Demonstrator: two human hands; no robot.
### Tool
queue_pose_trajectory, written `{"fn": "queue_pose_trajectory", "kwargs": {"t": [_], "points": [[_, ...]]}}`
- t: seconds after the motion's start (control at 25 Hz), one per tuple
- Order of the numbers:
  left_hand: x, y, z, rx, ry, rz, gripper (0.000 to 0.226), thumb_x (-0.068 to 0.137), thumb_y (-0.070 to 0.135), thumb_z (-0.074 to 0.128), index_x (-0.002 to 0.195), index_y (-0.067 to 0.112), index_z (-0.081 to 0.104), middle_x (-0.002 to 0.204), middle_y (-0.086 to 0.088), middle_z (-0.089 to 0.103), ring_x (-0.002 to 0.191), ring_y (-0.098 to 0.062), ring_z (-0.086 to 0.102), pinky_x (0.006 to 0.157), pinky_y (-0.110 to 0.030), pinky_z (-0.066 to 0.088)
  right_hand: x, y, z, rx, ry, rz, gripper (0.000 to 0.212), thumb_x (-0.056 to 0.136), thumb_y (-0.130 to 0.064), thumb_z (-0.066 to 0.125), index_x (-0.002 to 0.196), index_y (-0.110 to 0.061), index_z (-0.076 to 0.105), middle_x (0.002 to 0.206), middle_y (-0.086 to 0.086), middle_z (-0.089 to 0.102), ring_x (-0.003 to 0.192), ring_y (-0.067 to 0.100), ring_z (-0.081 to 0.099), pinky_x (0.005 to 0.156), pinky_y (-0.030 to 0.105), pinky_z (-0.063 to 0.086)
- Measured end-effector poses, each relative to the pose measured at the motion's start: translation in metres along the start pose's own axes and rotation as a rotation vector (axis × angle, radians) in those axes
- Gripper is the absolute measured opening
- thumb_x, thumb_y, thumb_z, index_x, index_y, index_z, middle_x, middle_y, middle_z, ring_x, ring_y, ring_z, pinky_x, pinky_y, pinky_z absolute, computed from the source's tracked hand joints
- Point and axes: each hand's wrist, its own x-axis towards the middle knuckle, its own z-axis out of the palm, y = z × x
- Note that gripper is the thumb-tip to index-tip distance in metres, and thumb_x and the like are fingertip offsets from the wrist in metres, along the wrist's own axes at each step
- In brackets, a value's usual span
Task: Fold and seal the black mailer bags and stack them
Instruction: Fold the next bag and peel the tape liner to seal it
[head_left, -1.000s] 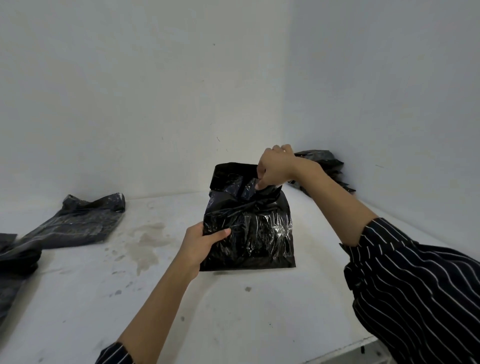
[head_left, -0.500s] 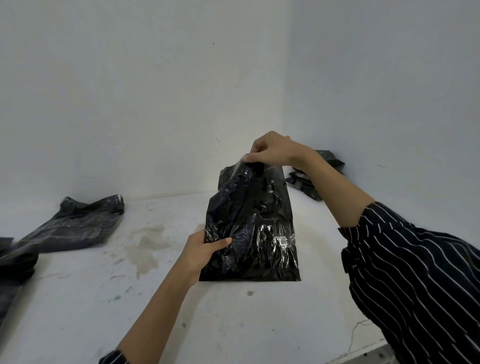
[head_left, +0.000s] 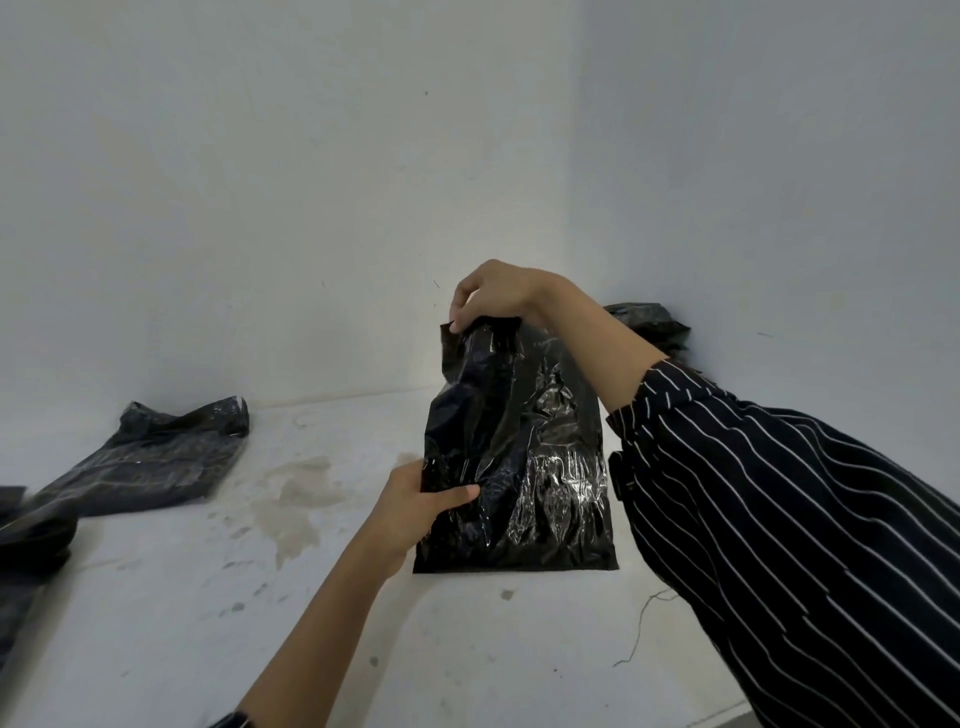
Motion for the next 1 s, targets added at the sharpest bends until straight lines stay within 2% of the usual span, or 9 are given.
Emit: {"fn": "queue_pose_trajectory", "kwargs": {"t": [0.08, 0.16, 0.28, 0.44, 0.52, 0.64, 0.76, 0.88, 1.0], "points": [[-0.001, -0.001, -0.001, 0.022, 0.000, -0.009, 0.020, 0.080, 0.009, 0.072, 0.095, 0.022, 0.069, 0.093, 0.004, 0.073, 0.088, -0.010, 0.068, 0.070, -0.017, 0.050, -0.001, 0.000, 0.001, 0.149, 0.031, -0.042, 0.011, 0.077, 0.001, 0.070, 0.081, -0.008, 0.065, 0.069, 0.003, 0.062, 0.054, 0.008, 0.059, 0.049, 0.015, 0.047], [0.000, -0.003, -0.003, 0.015, 0.022, -0.004, 0.020, 0.080, 0.010, 0.072, 0.095, 0.022, 0.068, 0.095, 0.003, 0.073, 0.090, -0.012, 0.068, 0.072, -0.019, 0.050, -0.001, 0.002, 0.004, 0.266, 0.088, -0.068, 0.012, 0.078, 0.002, 0.068, 0.086, -0.006, 0.065, 0.073, 0.006, 0.063, 0.060, 0.011, 0.060, 0.053, 0.016, 0.048], [0.001, -0.004, -0.008, 0.028, 0.044, -0.010, 0.018, 0.080, 0.010, 0.072, 0.095, 0.020, 0.068, 0.094, 0.001, 0.072, 0.089, -0.013, 0.068, 0.071, -0.019, 0.050, -0.001, 0.009, 0.008, 0.359, 0.133, -0.063, 0.010, 0.086, -0.014, 0.066, 0.093, -0.008, 0.064, 0.091, 0.008, 0.069, 0.072, 0.013, 0.060, 0.063, 0.019, 0.045], [0.002, -0.005, -0.022, -0.025, 0.026, -0.023, 0.026, 0.080, 0.009, 0.071, 0.104, 0.017, 0.067, 0.100, 0.001, 0.073, 0.092, -0.012, 0.069, 0.076, -0.021, 0.051, -0.003, 0.029, -0.006, -0.018, 0.076, -0.011, 0.050, 0.079, -0.059, 0.064, 0.097, -0.013, 0.065, 0.107, -0.002, 0.062, 0.101, 0.014, 0.055, 0.090, 0.028, 0.040], [0.002, -0.006, -0.032, -0.068, 0.017, -0.023, 0.029, 0.080, 0.008, 0.070, 0.107, 0.016, 0.066, 0.102, 0.001, 0.073, 0.095, -0.013, 0.069, 0.084, -0.026, 0.051, -0.008, 0.042, -0.014, -0.136, 0.018, 0.012, 0.049, 0.073, -0.064, 0.065, 0.083, -0.016, 0.067, 0.092, -0.006, 0.062, 0.092, 0.011, 0.056, 0.084, 0.029, 0.041], [0.004, -0.007, -0.047, -0.091, -0.011, -0.023, 0.030, 0.080, 0.007, 0.069, 0.109, 0.014, 0.066, 0.105, 0.000, 0.072, 0.100, -0.017, 0.067, 0.090, -0.032, 0.049, -0.017, 0.060, -0.027, -0.214, -0.058, 0.060, 0.042, 0.082, -0.047, 0.067, 0.063, -0.012, 0.055, 0.067, -0.006, 0.048, 0.066, 0.009, 0.043, 0.065, 0.024, 0.031], [0.003, -0.003, -0.051, -0.085, -0.035, -0.032, 0.034, 0.076, 0.024, 0.070, 0.108, 0.013, 0.068, 0.104, -0.002, 0.073, 0.098, -0.018, 0.068, 0.087, -0.031, 0.050, -0.018, 0.073, -0.033, -0.179, -0.023, -0.011, 0.035, 0.090, -0.031, 0.063, 0.079, 0.002, 0.057, 0.075, 0.004, 0.047, 0.073, 0.016, 0.040, 0.069, 0.028, 0.030], [0.013, 0.011, -0.050, -0.051, 0.062, 0.002, 0.028, 0.082, 0.039, 0.063, 0.102, 0.020, 0.071, 0.095, 0.001, 0.074, 0.086, -0.013, 0.067, 0.078, -0.028, 0.050, -0.016, 0.067, -0.027, -0.079, 0.066, -0.125, 0.024, 0.092, -0.028, 0.060, 0.082, -0.007, 0.056, 0.073, 0.002, 0.047, 0.065, 0.013, 0.040, 0.062, 0.025, 0.032], [0.028, 0.028, -0.047, 0.025, 0.203, 0.092, 0.019, 0.092, 0.035, 0.056, 0.093, 0.022, 0.069, 0.083, 0.005, 0.070, 0.081, -0.016, 0.064, 0.078, -0.029, 0.048, -0.011, 0.064, -0.021, 0.125, 0.122, -0.169, 0.019, 0.091, -0.026, 0.061, 0.080, -0.013, 0.054, 0.088, 0.008, 0.054, 0.075, 0.016, 0.054, 0.069, 0.025, 0.050]]}}
